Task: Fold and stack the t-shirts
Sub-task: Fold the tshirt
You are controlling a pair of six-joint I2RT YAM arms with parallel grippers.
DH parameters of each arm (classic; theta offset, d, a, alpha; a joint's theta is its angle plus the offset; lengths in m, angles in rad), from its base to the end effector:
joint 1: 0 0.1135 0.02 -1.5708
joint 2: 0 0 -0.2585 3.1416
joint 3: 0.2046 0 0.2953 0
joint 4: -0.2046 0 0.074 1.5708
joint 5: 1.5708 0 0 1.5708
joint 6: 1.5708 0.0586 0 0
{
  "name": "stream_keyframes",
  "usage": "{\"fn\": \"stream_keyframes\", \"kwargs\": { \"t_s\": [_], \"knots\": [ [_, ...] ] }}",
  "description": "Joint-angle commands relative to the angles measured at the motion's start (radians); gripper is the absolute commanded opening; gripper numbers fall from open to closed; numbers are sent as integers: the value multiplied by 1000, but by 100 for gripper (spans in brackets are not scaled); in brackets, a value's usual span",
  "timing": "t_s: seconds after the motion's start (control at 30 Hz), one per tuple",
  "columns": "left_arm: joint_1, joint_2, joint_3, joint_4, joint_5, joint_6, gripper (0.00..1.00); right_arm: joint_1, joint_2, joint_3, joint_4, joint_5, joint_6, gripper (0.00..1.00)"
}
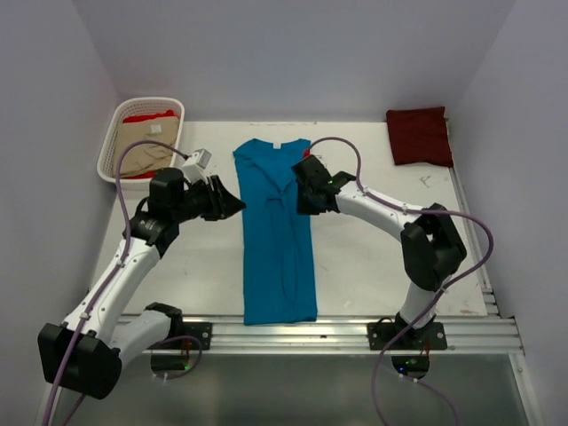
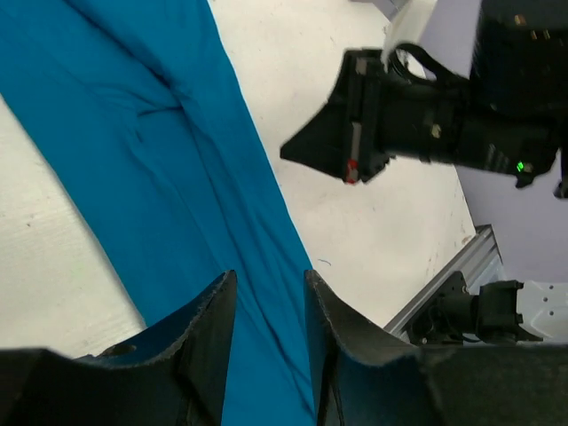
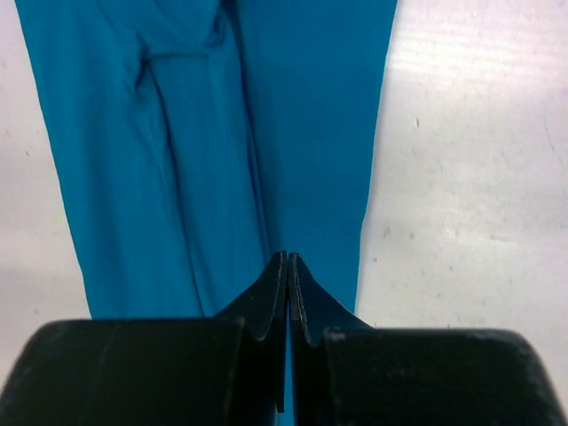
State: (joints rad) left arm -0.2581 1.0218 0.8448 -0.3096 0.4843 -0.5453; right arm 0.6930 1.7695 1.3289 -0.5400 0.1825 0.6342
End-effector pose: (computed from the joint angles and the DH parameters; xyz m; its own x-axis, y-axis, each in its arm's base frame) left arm 0.2749 -0.1008 0.2833 -0.7101 -0.2873 -0.6428 0.2988 0.7037 -0.6446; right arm 0.3387 0.2674 0.1885 -0.8411 0.0590 -0.5377 -0.0647 0.9759 0.2083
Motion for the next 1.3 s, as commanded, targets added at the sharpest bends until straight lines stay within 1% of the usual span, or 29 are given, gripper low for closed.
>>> {"fn": "stream_keyframes", "kwargs": {
  "t_s": [0.0,0.07,0.1,0.2,0.23,0.33,0.37,0.7,1.27],
  "knots": [
    [-24,-37,-45,-3,11,16,39,-49,65,81,66,-66,-14,0],
    [-36,-43,-65,-2,14,18,39,-78,106,119,74,-84,-24,0],
    [-41,-42,-84,-3,19,19,38,-85,160,136,74,-115,-28,0],
    [-41,-28,-104,-17,34,25,36,-104,255,208,74,-149,-42,0],
    [-41,-29,-108,-17,34,24,36,-107,277,237,74,-165,-45,0],
    [-41,-46,-119,-19,20,25,35,-107,315,256,92,-179,-47,0],
    [-41,-49,-122,-16,16,25,35,-107,320,253,101,-211,-42,0],
    [-41,-14,-141,4,19,36,33,-109,331,213,173,-310,-41,0],
    [-41,-5,-197,17,-1,45,32,-109,398,202,201,-442,5,0]
  ]
}}
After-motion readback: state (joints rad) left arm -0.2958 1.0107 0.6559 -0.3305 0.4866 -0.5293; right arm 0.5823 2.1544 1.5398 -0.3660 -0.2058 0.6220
